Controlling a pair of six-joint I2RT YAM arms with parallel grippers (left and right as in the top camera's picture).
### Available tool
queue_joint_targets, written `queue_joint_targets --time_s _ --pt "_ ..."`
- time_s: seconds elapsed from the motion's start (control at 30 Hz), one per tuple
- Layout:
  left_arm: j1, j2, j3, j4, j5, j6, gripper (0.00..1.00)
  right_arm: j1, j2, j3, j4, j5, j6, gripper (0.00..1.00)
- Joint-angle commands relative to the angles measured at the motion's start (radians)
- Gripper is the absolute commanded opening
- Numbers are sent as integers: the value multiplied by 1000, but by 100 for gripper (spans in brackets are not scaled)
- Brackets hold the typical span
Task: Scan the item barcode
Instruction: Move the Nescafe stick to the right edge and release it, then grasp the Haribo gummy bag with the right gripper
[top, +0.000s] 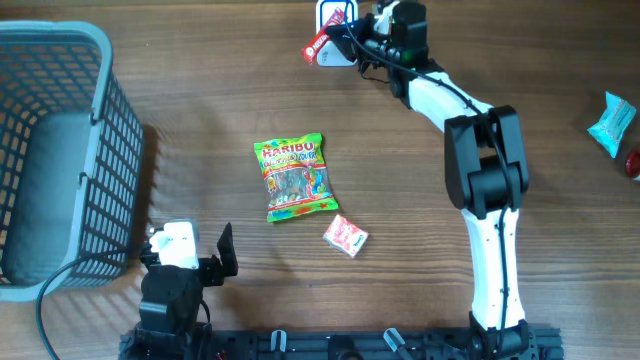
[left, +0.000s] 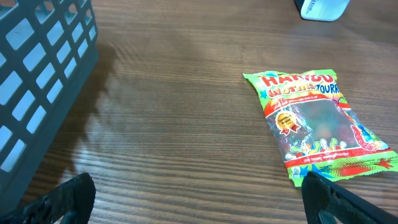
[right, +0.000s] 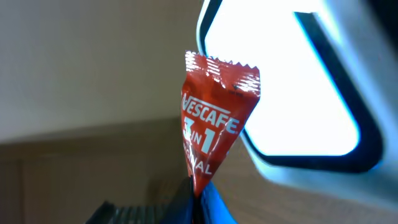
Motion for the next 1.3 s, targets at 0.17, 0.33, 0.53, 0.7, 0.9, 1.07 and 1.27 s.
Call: queue_joint_targets --time_s 0.17,0.33,0.53,0.7,0.9,1.07,1.27 --pt "6 -6 -6 3 -12 -10 100 -26 15 7 -53 -26 -195 5" --pt "6 -6 -6 3 -12 -10 100 -217 -115 7 -472 -61 -379 5" --pt "6 -6 -6 3 -12 -10 100 -510 -232 6 -1047 259 -702 5" --pt "6 -6 -6 3 -12 -10 100 -743 -228 -10 -1265 682 -952 5" --pt "6 -6 -6 3 -12 -10 100 -821 -257 109 -1378 521 -1059 100" --pt "6 -6 -6 3 -12 -10 100 -709 -505 208 -1466 510 -1016 100" --pt "6 -6 -6 3 -12 -10 100 -183 -618 156 -1631 415 -1009 100"
